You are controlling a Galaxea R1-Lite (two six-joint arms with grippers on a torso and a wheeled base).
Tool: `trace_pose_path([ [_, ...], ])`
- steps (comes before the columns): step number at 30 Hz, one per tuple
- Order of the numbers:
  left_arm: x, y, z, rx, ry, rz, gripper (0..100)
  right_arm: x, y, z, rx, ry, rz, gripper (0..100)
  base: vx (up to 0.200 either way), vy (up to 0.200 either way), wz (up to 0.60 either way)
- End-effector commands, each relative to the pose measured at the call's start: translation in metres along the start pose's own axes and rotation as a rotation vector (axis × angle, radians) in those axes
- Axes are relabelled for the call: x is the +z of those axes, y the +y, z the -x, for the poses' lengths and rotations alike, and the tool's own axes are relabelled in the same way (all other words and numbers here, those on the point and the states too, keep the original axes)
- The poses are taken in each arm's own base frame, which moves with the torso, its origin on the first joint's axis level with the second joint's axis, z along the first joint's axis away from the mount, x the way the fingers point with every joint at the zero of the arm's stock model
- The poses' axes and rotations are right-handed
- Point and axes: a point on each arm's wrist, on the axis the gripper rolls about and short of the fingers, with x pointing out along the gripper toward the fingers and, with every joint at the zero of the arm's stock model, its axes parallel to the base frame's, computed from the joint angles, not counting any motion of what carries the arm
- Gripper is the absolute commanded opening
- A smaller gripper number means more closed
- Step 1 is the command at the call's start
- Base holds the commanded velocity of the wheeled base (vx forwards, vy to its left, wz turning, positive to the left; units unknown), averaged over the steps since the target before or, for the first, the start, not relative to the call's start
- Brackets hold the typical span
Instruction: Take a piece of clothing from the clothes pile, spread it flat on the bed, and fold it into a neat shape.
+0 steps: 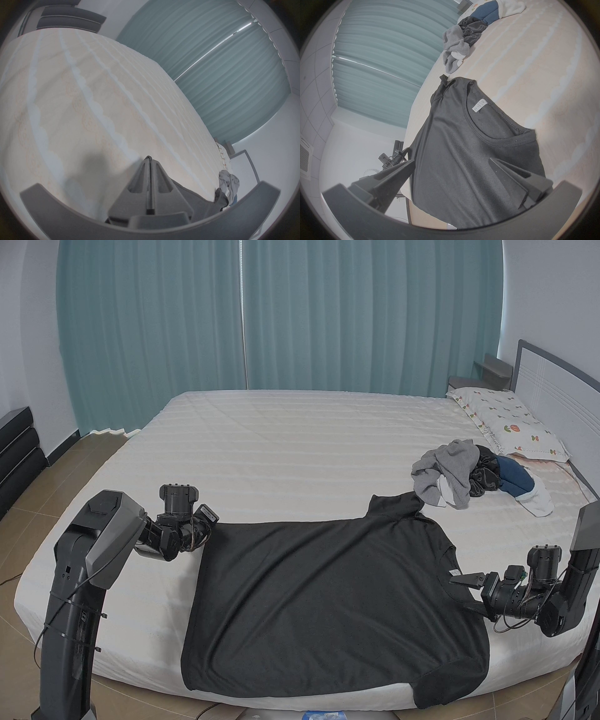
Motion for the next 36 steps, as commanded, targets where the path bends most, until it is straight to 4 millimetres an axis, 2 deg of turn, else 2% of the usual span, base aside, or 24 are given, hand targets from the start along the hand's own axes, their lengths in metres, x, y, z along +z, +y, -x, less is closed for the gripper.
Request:
trace_pose_path([
  [1,0.007,0.003,-0.008,-0.003,-0.058,0.009,0,0.001,0.000,0.000,0.003,-0.003,0.001,100,0.000,0.000,0.00],
  [13,0.014,0.003,-0.016,-0.047,-0.141,0.017,0,0.012,0.008,-0.005,0.058,-0.077,0.061,100,0.000,0.000,0.00],
  [18,0.017,0.000,-0.014,-0.055,-0.147,0.040,0,0.030,0.015,-0.014,0.071,-0.152,0.094,100,0.000,0.000,0.00],
  [23,0.018,-0.001,-0.013,-0.061,-0.146,0.106,0,0.071,0.032,-0.051,0.051,-0.229,0.127,100,0.000,0.000,0.00],
  [27,0.017,0.003,-0.013,-0.051,-0.141,0.106,0,0.091,0.036,-0.082,-0.008,-0.234,0.119,100,0.000,0.000,0.00],
  [28,0.017,0.003,-0.013,-0.051,-0.141,0.106,0,0.091,0.036,-0.082,-0.008,-0.234,0.119,100,0.000,0.000,0.00],
  [29,0.017,0.003,-0.013,-0.048,-0.141,0.106,0,0.099,0.033,-0.102,-0.060,-0.232,0.140,100,0.000,0.000,0.00],
  [33,0.015,0.006,-0.014,-0.035,-0.135,0.105,0,0.105,0.019,-0.138,-0.170,-0.264,0.248,100,0.000,0.000,0.00],
  [34,0.015,0.006,-0.014,-0.035,-0.135,0.105,0,0.105,0.019,-0.138,-0.170,-0.264,0.248,100,0.000,0.000,0.00],
  [35,0.015,0.007,-0.014,-0.023,-0.146,0.105,0,0.108,0.010,-0.155,-0.198,-0.284,0.296,100,0.000,0.000,0.00],
  [36,0.015,0.007,-0.014,-0.021,-0.149,0.105,0,0.108,0.008,-0.161,-0.202,-0.285,0.311,100,0.000,0.000,0.00],
])
